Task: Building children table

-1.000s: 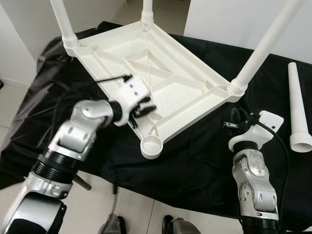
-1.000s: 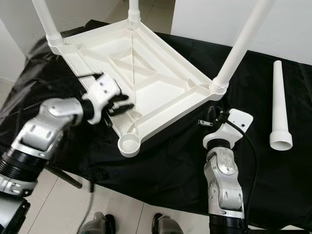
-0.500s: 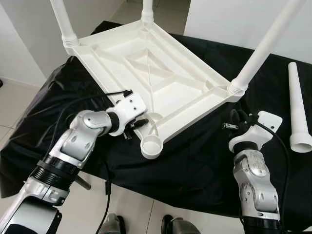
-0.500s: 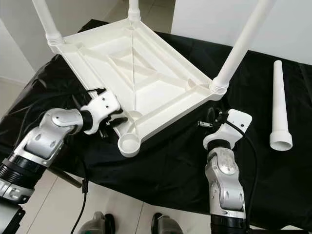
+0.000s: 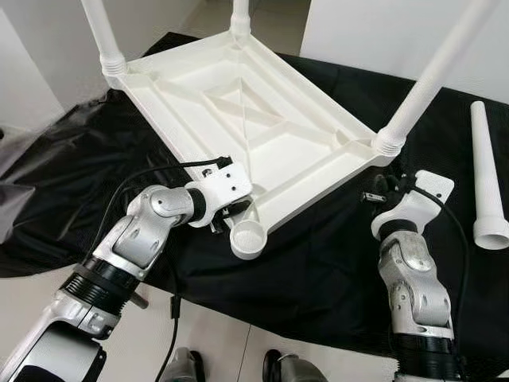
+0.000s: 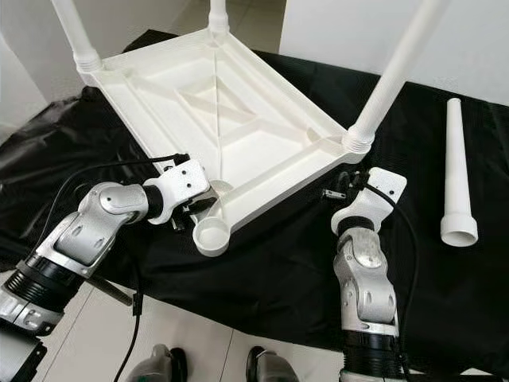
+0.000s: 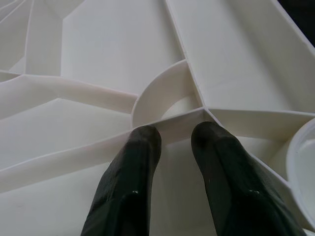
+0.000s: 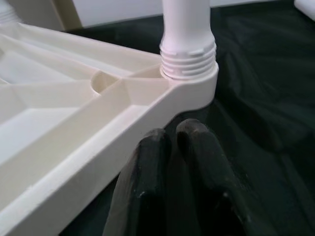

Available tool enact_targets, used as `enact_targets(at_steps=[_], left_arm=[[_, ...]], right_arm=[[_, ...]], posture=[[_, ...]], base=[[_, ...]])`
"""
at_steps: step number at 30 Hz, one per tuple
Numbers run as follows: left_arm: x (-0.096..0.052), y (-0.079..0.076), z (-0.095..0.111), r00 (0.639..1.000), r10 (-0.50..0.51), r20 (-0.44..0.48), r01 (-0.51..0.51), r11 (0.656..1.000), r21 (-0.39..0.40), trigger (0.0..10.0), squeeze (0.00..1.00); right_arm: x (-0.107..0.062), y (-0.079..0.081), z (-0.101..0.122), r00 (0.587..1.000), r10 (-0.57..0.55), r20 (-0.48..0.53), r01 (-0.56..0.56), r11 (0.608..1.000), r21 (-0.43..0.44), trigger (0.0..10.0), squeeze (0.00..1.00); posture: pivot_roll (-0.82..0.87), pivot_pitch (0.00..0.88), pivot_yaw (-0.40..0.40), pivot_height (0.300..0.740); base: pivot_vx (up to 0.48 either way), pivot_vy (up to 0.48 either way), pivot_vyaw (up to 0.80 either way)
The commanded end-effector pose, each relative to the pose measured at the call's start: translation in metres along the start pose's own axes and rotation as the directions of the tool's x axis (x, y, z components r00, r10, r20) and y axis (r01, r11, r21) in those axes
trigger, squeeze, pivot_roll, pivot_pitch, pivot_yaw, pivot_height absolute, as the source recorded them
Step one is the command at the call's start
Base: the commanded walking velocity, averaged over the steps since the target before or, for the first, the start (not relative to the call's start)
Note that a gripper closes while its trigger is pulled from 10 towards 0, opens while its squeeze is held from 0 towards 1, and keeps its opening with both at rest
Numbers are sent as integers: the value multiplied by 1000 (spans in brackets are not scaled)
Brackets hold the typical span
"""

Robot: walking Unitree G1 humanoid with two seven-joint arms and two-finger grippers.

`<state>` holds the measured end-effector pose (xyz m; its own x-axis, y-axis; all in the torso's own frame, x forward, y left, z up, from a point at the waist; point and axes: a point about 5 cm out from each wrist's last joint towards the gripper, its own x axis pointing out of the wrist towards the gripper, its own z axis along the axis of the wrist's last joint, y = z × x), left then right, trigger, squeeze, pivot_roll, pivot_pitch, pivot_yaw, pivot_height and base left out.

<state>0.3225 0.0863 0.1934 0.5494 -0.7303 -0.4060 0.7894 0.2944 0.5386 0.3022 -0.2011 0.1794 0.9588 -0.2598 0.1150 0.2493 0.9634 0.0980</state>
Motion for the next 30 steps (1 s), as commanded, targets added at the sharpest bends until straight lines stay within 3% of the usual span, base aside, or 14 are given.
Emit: enact_targets(at_steps=[1, 7, 12, 16, 21, 25, 30], left_arm=[[6, -11, 0, 999, -41, -3, 41, 999, 23, 10000, 0], [6, -11, 1, 999, -48, 0, 48, 998, 35, 10000, 0], [8, -12, 4, 998, -65, 9, 65, 997, 46, 10000, 0], [9, -12, 6, 997, -71, 15, 70, 996, 54, 10000, 0], [14, -16, 15, 994, -98, 39, 95, 992, 80, 10000, 0], [15, -17, 16, 994, -100, 41, 97, 992, 82, 10000, 0], [21, -25, 32, 985, -143, 91, 134, 986, 100, 10000, 0]], right_arm=[[3, -7, -8, 997, -67, -29, 66, 998, -15, 10000, 0], [9, -8, -16, 992, -111, -55, 112, 994, 5, 10000, 0], [33, 3, -23, 987, -117, -107, 124, 990, 61, 10000, 0], [41, 7, -23, 986, -120, -115, 129, 989, 76, 10000, 0], [57, 20, -29, 985, -45, -167, 61, 994, 94, 10000, 0], [59, 21, -29, 985, -43, -169, 58, 994, 90, 10000, 0], [68, 32, -28, 982, 39, -185, -21, 995, 93, 10000, 0]], posture=[[30, 229, -43, 740], [36, 231, -37, 740], [39, 226, -22, 740], [41, 225, -20, 740], [51, 224, -21, 740], [51, 224, -21, 740], [65, 229, -23, 740]], base=[[0, 0, 0], [0, 0, 0], [0, 0, 0], [0, 0, 0], [0, 0, 0], [0, 0, 0], [0, 0, 0]])
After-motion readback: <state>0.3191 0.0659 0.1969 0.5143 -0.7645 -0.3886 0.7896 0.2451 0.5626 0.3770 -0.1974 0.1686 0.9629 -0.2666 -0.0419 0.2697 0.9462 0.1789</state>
